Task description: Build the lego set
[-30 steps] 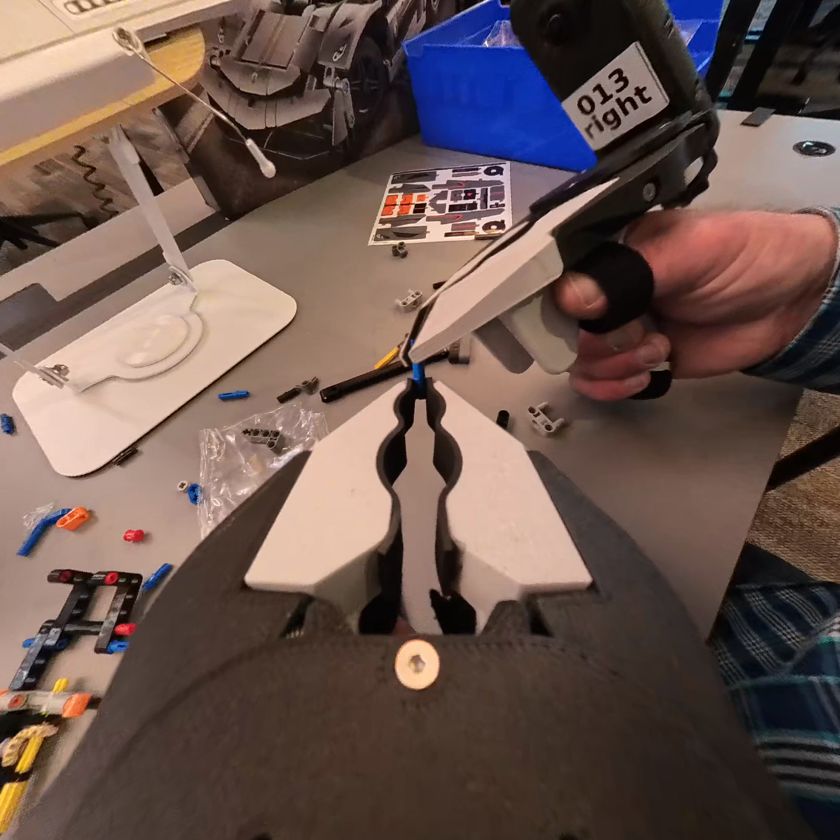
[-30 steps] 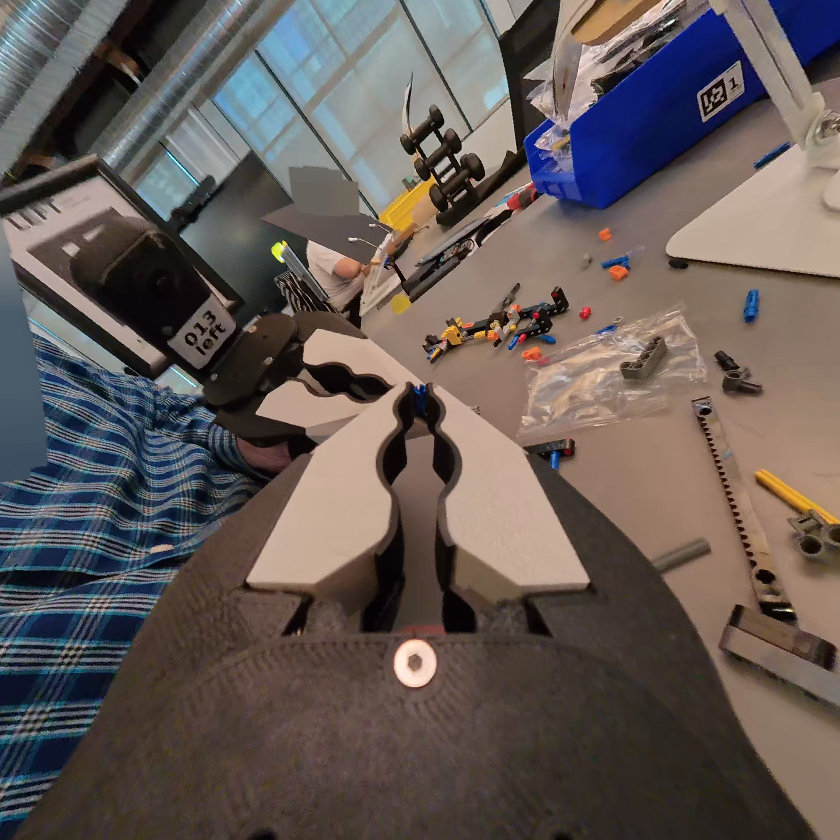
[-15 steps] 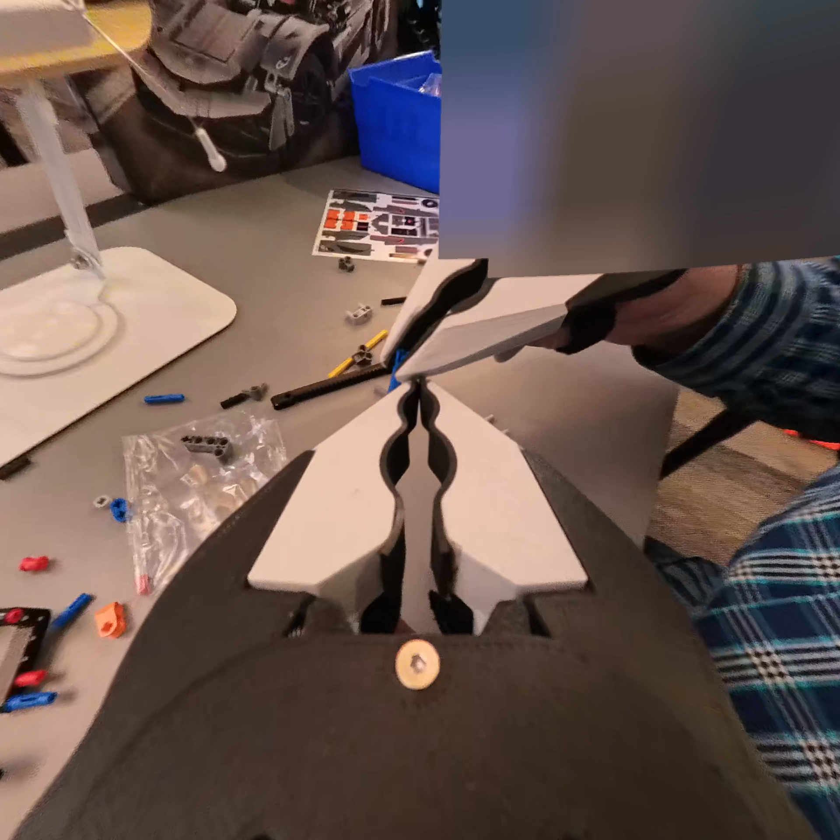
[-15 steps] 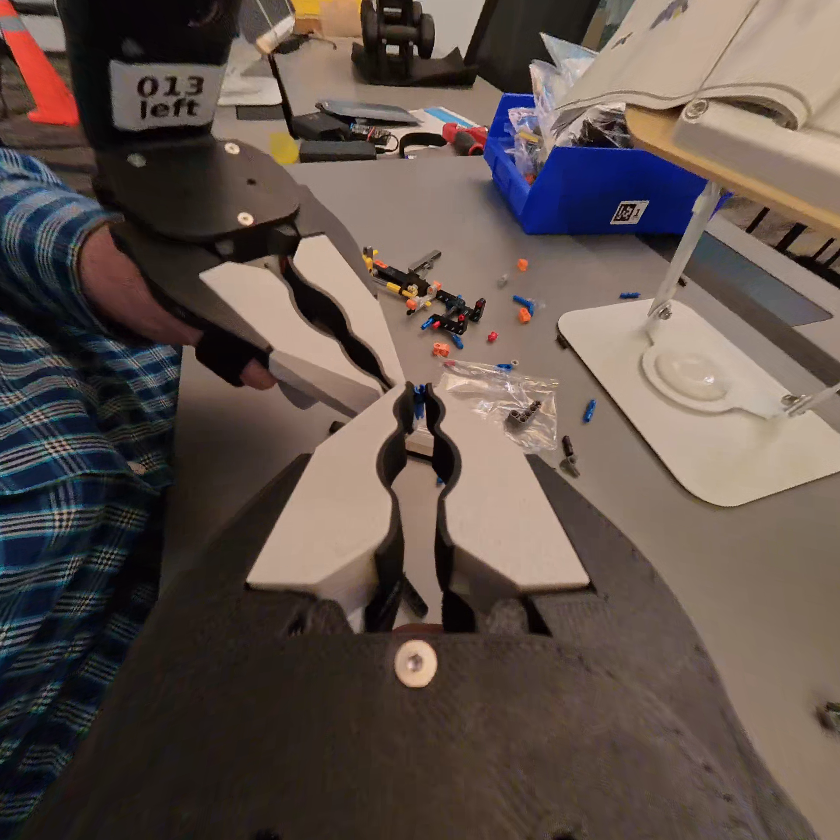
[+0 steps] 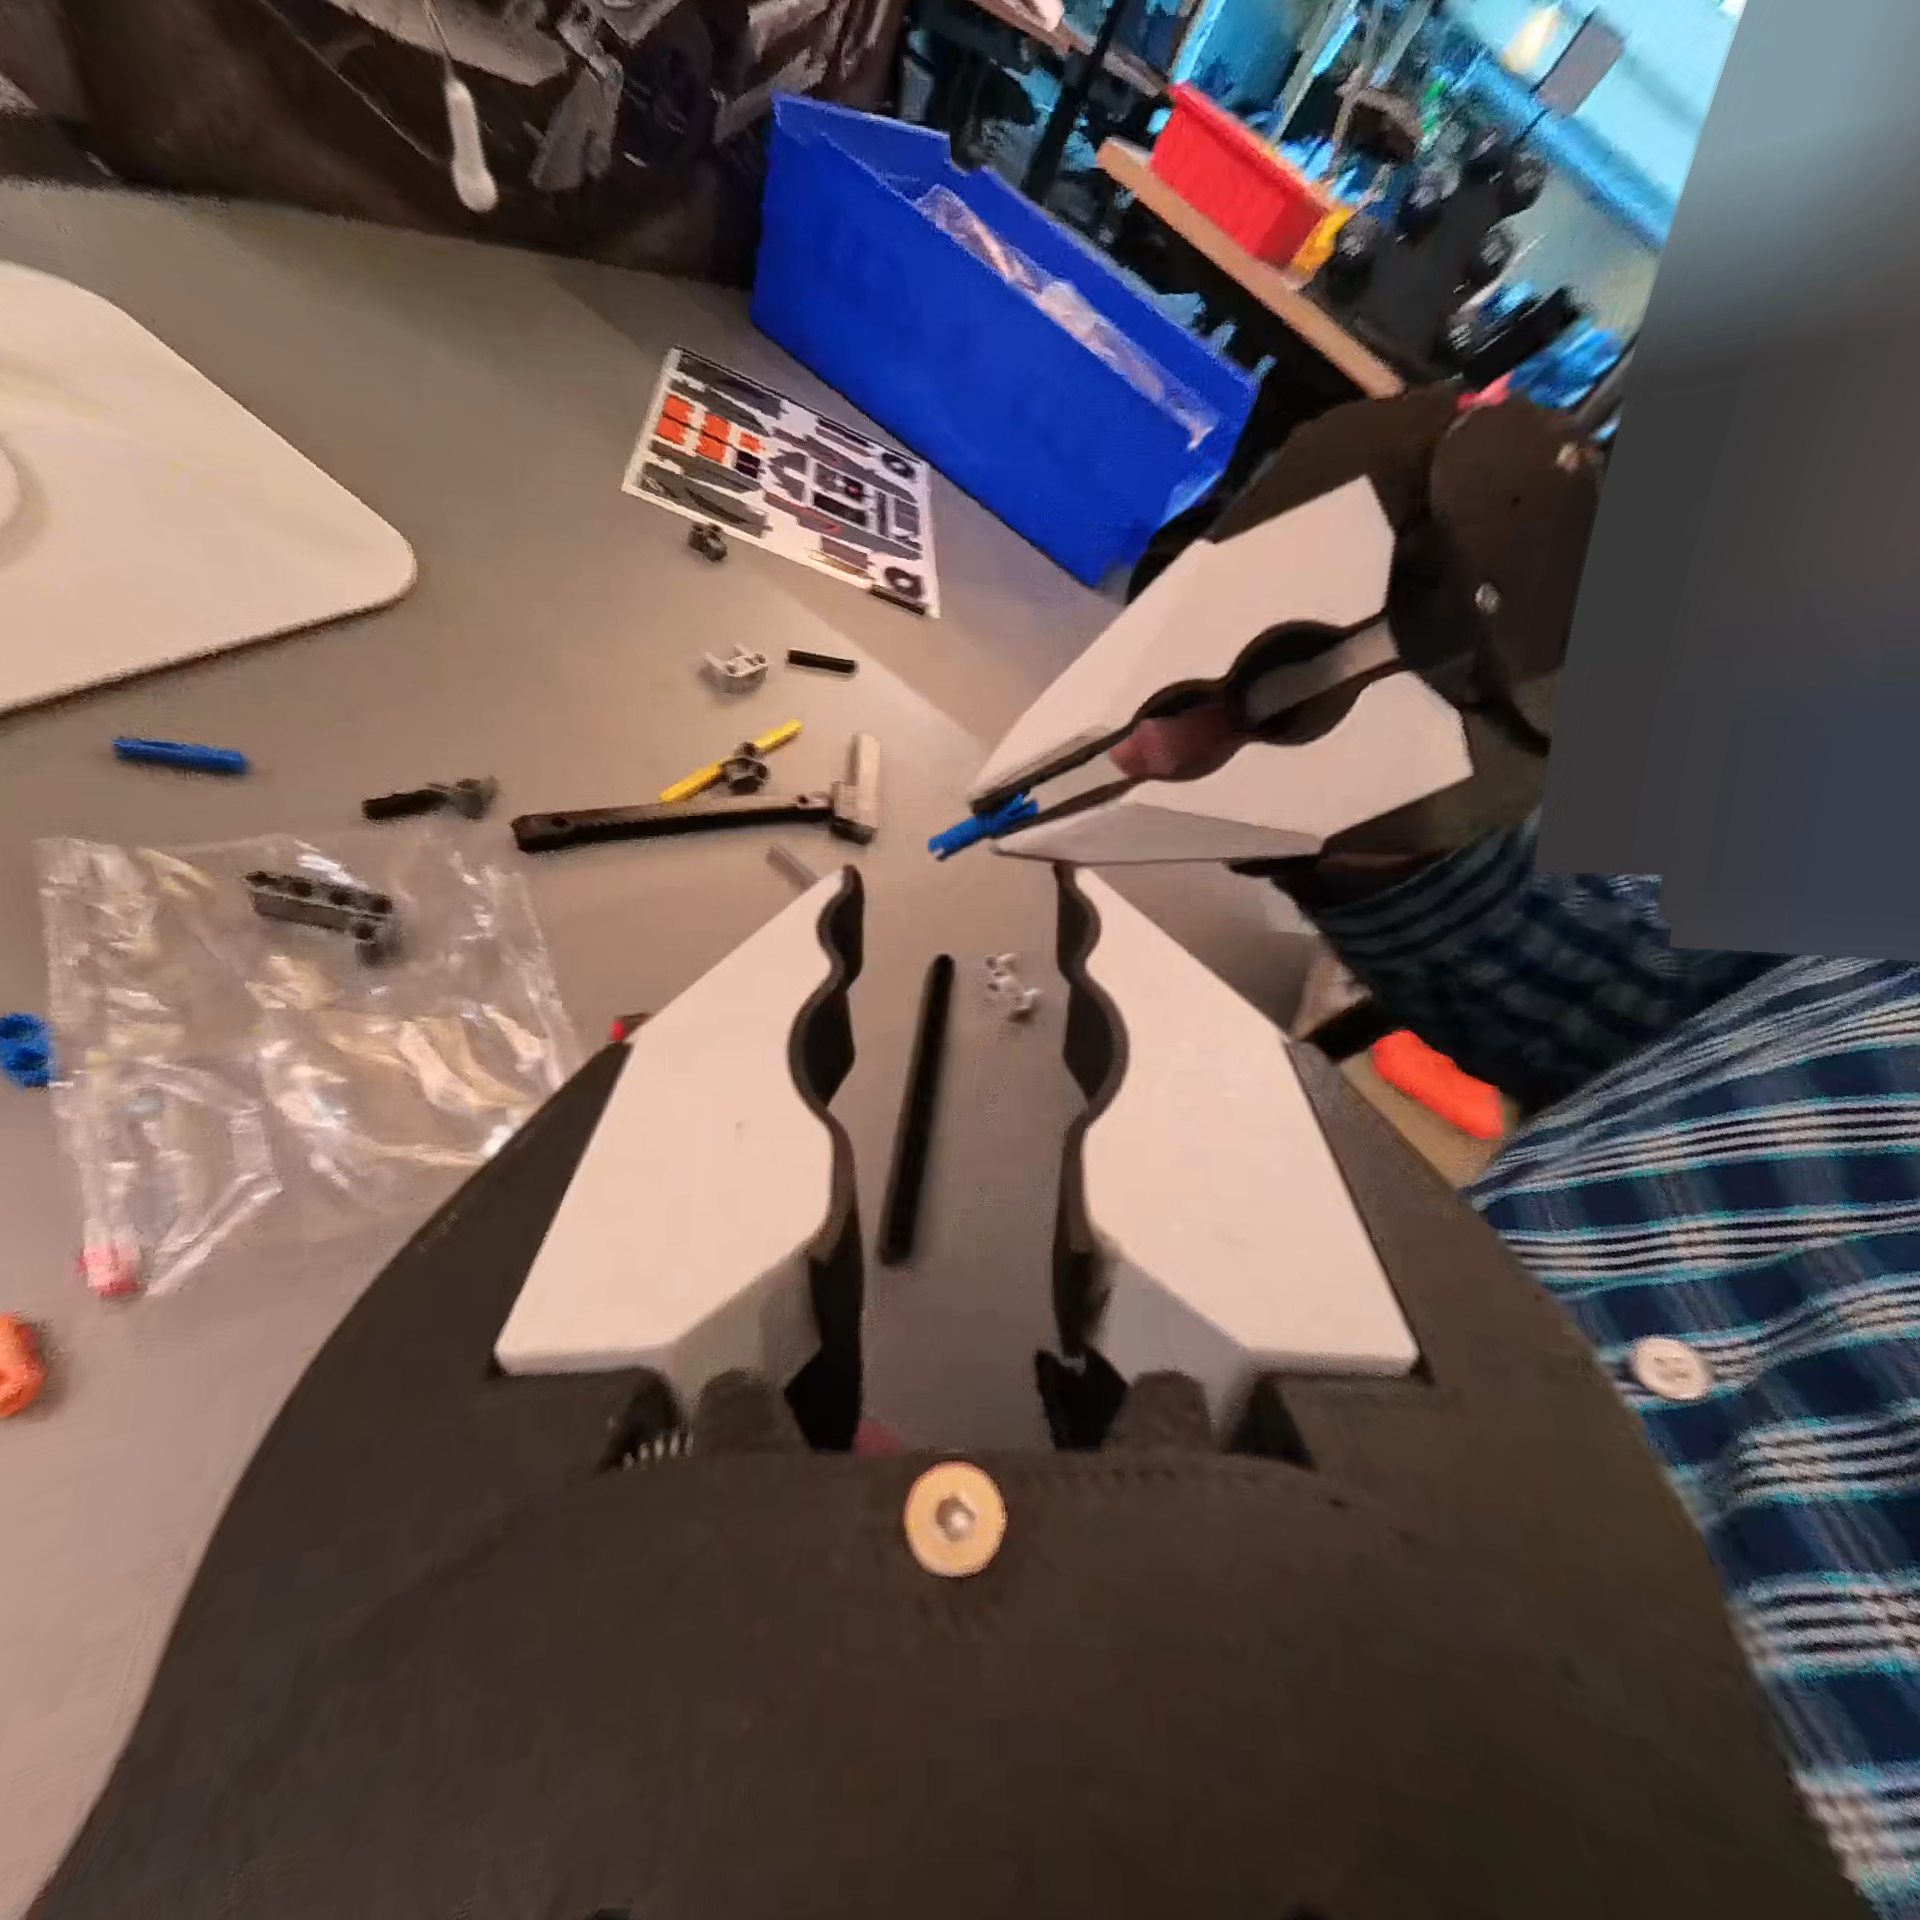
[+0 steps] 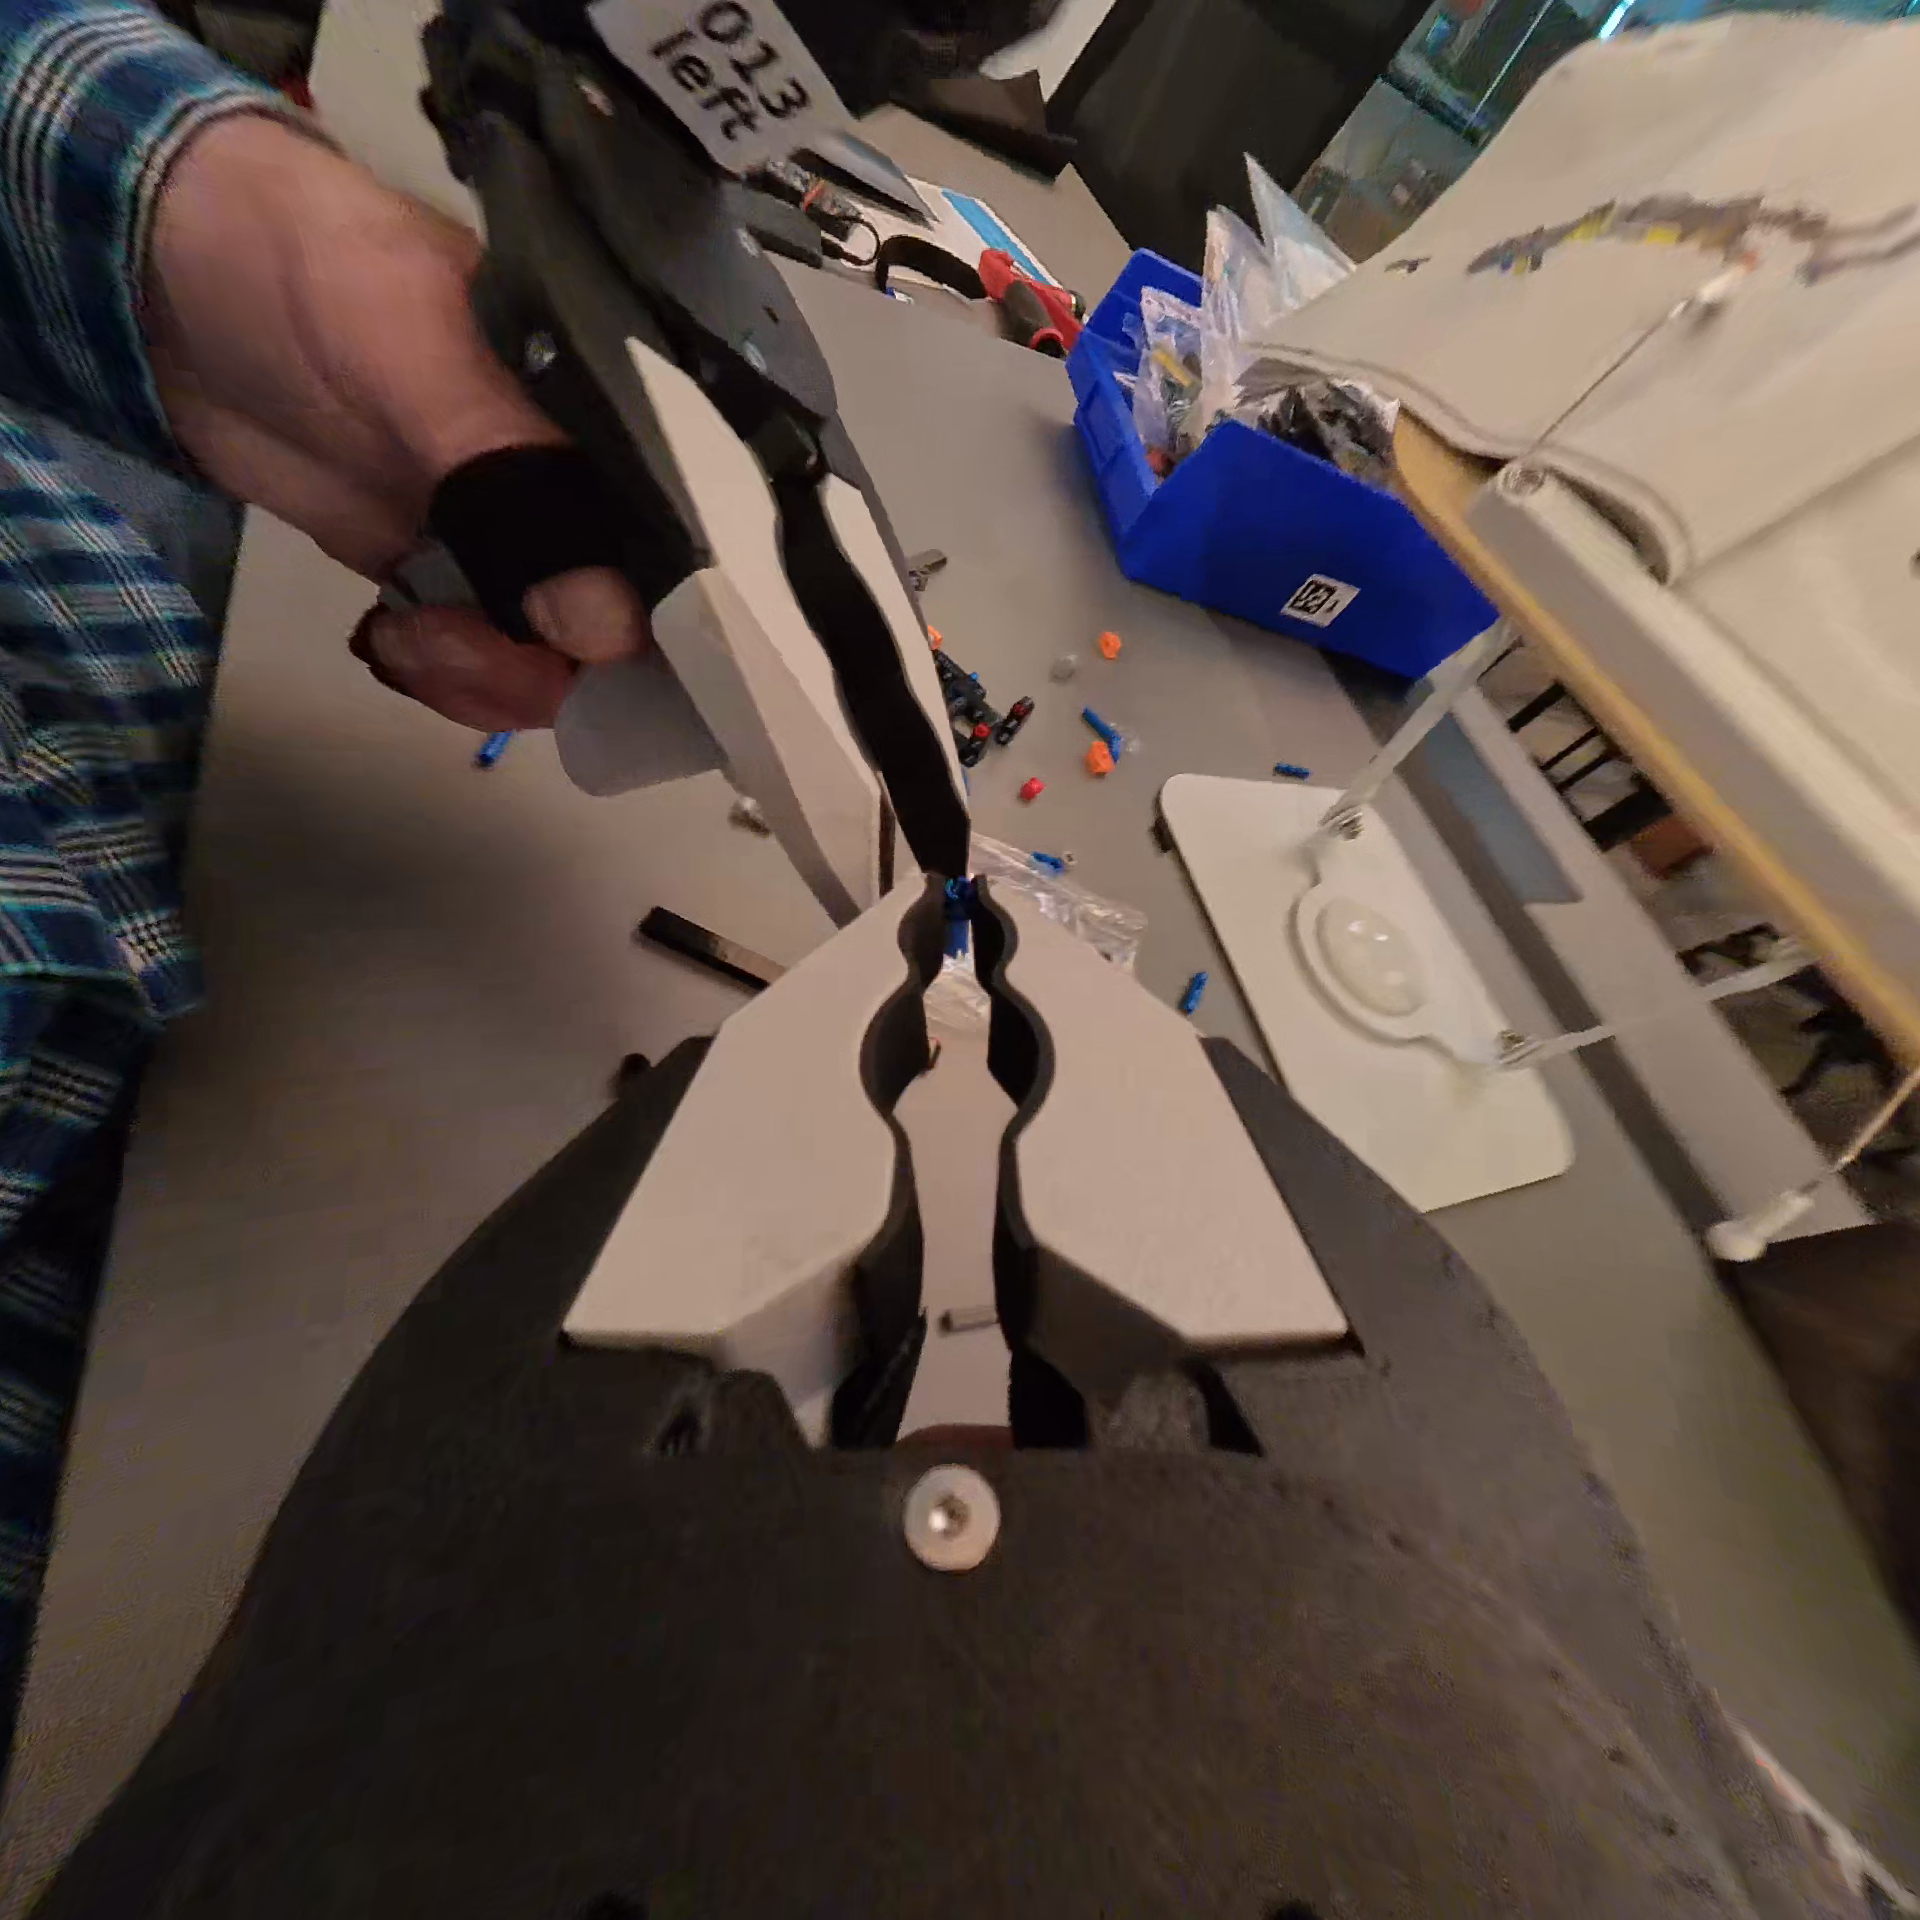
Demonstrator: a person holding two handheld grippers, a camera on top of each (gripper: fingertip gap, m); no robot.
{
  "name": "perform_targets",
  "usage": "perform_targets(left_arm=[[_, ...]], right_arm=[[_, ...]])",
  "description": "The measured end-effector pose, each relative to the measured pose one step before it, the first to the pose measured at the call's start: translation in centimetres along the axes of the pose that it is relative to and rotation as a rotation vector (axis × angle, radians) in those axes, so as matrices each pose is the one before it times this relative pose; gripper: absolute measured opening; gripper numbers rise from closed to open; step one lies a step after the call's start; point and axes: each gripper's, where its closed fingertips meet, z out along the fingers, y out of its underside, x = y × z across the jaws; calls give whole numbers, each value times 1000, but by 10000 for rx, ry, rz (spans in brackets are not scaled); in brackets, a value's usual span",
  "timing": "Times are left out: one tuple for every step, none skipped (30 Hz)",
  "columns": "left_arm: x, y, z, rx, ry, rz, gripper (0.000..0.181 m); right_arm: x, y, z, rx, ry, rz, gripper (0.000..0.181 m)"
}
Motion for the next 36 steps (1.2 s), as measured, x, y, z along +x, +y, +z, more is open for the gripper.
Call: perform_targets(left_arm=[[288, -41, -1, 47, 486, -487, 34], [317, 50, -23, -8, 476, -429, 33], [219, -28, -69, 47, 366, -337, 36], [296, -58, -94, 75, 380, -285, 37], [442, -56, -83, 79, 484, -335, 38], [441, -237, -121, 198, 481, -321, 41], [33, -180, -136, 150, 218, -263, 41], [10, -103, -116, 116, 195, -157, 40], [101, 112, 1, -17, 214, -145, 40], [100, 15, 88, 40, 118, -58, 40], [222, -12, 123, 50, 115, 73, 39], [254, 121, 146, -83, 130, 72, 38], [223, 33, 64, -32, 144, 16, 37], [127, 72, 18, -49, 102, -10, 35], [201, 195, 52, -110, 121, 53, 30], [234, 56, 41, -16, 143, 18, 30], [397, 8, 48, 21, 273, -49, 29], [358, 39, 52, 15, 250, -11, 28], [239, -35, 68, 83, 136, 80, 28], [189, -95, 67, 123, 108, 36, 27], [160, -50, 60, 101, 113, 27, 25], [255, -8, 67, 88, 188, 32, 23], [357, -40, 60, 114, 262, 6, 21], [206, -118, 39, 135, 149, -64, 21], [350, -59, 48, 91, 241, -37, 21], [239, -82, 66, 118, 202, -80, 21], [83, -95, 29, 122, 100, -55, 21], [102, -39, 10, 92, 117, 13, 21], [163, -33, 6, 63, 180, -125, 21], [142, -26, 34, 52, 150, -100, 21], [95, 9, 25, 31, 72, 35, 21], [165, -47, -15, 55, 141, -65, 20], [237, -126, -70, 98, 205, -121, 21], [41, -61, -91, 58, 47, -42, 21], [32, -50, -109, 42, 54, -63, 21], [133, -30, -76, 37, 128, -123, 20]], right_arm=[[-52, -176, -119, 58, 35, -302, 2], [-98, -203, -180, 119, -52, -184, 2], [-78, -203, -201, 150, -54, -137, 2], [-76, -149, -187, 123, 1, -225, 2], [-64, -72, -131, 61, 15, -235, 2], [-83, 15, -56, -14, 0, -168, 2], [-140, -46, -35, 24, -2, -220, 1], [-255, -27, 30, -13, -25, -320, 1], [-247, -76, 36, -21, 12, -362, 1], [-274, -159, 31, 9, 11, -360, 1], [-253, -216, -7, 40, 1, -299, 2], [-147, -223, -81, 75, 27, -238, 2], [35, -105, -133, 42, 89, -191, 2], [27, -81, -145, 53, 55, -128, 2], [-46, -141, -128, 72, 29, -138, 2], [-9, -297, -150, 145, 66, -170, 1], [3, -378, -177, 179, 28, -96, 1], [-6, -282, -139, 126, -4, -45, 2], [87, -196, -115, 120, 40, -25, 2], [65, -171, -73, 141, 21, 42, 2], [-8, -173, -76, 155, -25, 57, 2], [13, -217, -82, 172, -17, 74, 2], [87, -198, -73, 161, 21, 125, 2], [67, -252, -89, 229, -18, 206, 2], [52, -294, -103, 261, -50, 265, 2], [69, -148, -57, 155, -4, 169, 3], [53, -85, -20, 92, 9, 76, 2], [11, -136, -21, 117, -50, 152, 2], [14, -144, -25, 116, -48, 141, 2], [2, -105, -54, 78, -26, 34, 3], [-4, -84, -62, 54, -45, 32, 3], [51, -67, -102, 48, -27, 44, 3], [80, 39, -97, -28, -9, -36, 2], [44, 121, -114, -80, -43, -101, 3], [33, 32, -111, -29, -61, -76, 3], [-16, 2, -55, -25, -79, -69, 3]])
